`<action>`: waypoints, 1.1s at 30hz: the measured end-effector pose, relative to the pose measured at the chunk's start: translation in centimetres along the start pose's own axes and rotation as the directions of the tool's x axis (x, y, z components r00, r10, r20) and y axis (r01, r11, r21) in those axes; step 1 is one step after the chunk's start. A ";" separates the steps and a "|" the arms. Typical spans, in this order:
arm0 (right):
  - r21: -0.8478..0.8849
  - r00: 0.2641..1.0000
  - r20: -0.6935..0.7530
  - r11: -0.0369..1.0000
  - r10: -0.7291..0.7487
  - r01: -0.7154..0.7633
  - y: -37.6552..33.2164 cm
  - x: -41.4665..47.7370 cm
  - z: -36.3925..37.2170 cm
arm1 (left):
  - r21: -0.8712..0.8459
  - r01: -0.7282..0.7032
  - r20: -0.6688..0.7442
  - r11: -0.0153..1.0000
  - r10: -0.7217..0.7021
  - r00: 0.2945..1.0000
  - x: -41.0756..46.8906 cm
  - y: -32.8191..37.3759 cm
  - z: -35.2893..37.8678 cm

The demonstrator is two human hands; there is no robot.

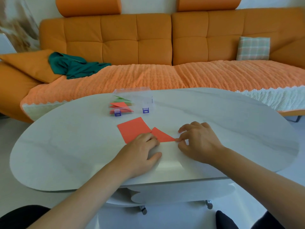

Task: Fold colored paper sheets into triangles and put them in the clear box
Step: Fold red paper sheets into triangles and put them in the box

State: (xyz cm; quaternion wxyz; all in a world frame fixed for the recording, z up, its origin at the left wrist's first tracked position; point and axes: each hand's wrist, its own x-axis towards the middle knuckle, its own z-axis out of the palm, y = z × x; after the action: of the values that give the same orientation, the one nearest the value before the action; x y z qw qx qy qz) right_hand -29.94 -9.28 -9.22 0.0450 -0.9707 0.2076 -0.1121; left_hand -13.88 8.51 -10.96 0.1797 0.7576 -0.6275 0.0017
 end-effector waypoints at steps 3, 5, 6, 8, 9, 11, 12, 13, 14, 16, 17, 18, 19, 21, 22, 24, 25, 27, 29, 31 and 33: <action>-0.047 0.999 -0.019 0.998 -0.037 0.036 -0.1 -0.3 0.3 | -0.030 -0.012 -0.019 0.999 0.012 1.000 0.3 -0.3 0.4; -0.063 0.997 -0.044 0.996 -0.062 0.059 -0.3 -0.4 0.5 | -0.078 -0.001 -0.041 0.997 -0.002 0.999 0.6 -0.7 0.6; -0.037 0.997 -0.054 0.998 -0.047 0.046 -0.4 -0.4 0.5 | -0.104 0.014 -0.051 0.994 -0.019 0.998 0.8 -0.8 0.6; 0.053 0.998 -0.056 0.999 0.015 -0.012 -0.4 -0.2 0.5 | -0.139 0.036 -0.058 0.990 -0.045 0.997 1.3 -1.0 0.5; 0.083 0.998 -0.048 0.996 0.032 -0.028 -0.4 0.0 0.4 | -0.140 0.031 -0.057 0.990 -0.040 0.998 1.7 -1.0 0.5; 0.105 0.999 -0.046 0.994 0.012 -0.008 -0.4 0.5 0.4 | -0.127 -0.004 -0.062 0.992 -0.004 0.998 2.3 -1.1 0.1; 0.120 0.999 -0.042 0.993 -0.014 0.019 -0.4 0.7 0.3 | -0.129 -0.010 -0.055 0.992 0.002 0.998 2.5 -1.1 -0.1; 0.138 0.998 -0.033 0.989 -0.044 0.048 -0.6 0.9 0.2 | -0.130 -0.014 -0.050 0.991 0.008 0.999 2.6 -1.2 -0.4; 0.159 0.997 -0.021 0.984 -0.074 0.076 -0.7 1.1 0.2 | -0.123 -0.024 -0.047 0.992 0.019 0.999 2.7 -1.4 -0.6; 0.188 0.992 0.013 0.975 -0.123 0.118 -0.9 1.6 0.3 | -0.086 -0.073 -0.048 0.994 0.069 0.996 3.0 -1.8 -0.9; 0.182 0.989 0.027 0.974 -0.145 0.138 -0.9 1.9 0.3 | -0.067 -0.105 -0.046 0.992 0.102 0.994 3.2 -1.9 -0.9; 0.170 0.985 0.038 0.973 -0.168 0.159 -0.9 2.3 0.3 | -0.053 -0.133 -0.043 0.990 0.131 0.990 3.3 -2.0 -0.9; 0.160 0.981 0.049 0.971 -0.189 0.179 -0.8 2.7 0.3 | -0.044 -0.152 -0.042 0.987 0.150 0.988 3.5 -2.1 -0.9; 0.132 0.970 0.057 0.965 -0.237 0.228 -0.4 3.2 0.1 | -0.044 -0.164 -0.048 0.985 0.162 0.986 3.7 -2.4 -0.8; 0.109 0.964 0.055 0.961 -0.261 0.254 -0.2 3.4 0.1 | -0.051 -0.164 -0.051 0.985 0.161 0.986 3.8 -2.5 -0.7; 0.061 0.953 0.052 0.953 -0.300 0.296 0.1 3.7 0.0 | -0.063 -0.164 -0.062 0.984 0.160 0.985 3.9 -2.7 -0.7; 0.036 0.946 0.040 0.947 -0.320 0.319 0.2 3.9 0.1 | -0.061 -0.168 -0.069 0.984 0.164 0.984 3.9 -2.8 -0.7; -0.013 0.934 0.002 0.934 -0.358 0.358 0.1 4.1 0.4 | -0.041 -0.180 -0.093 0.983 0.176 0.980 4.0 -2.7 -0.8; -0.029 0.926 -0.054 0.928 -0.373 0.372 0.0 4.5 0.8 | -0.037 -0.189 -0.123 0.981 0.183 0.975 3.9 -2.6 -0.8; 0.013 0.935 -0.095 0.938 -0.342 0.345 -0.2 4.7 0.8 | -0.050 -0.195 -0.154 0.980 0.186 0.971 3.9 -2.3 -0.8; 0.096 0.950 -0.116 0.949 -0.289 0.301 -0.4 4.6 0.6 | -0.052 -0.173 -0.178 0.984 0.161 0.971 3.9 -2.2 -0.7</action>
State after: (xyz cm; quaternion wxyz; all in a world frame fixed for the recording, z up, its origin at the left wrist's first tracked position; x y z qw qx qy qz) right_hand -25.54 -10.84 -8.80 0.0716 -0.9799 0.0554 -0.1779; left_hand -10.80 5.29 -9.99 0.2580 0.6927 -0.6707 0.0616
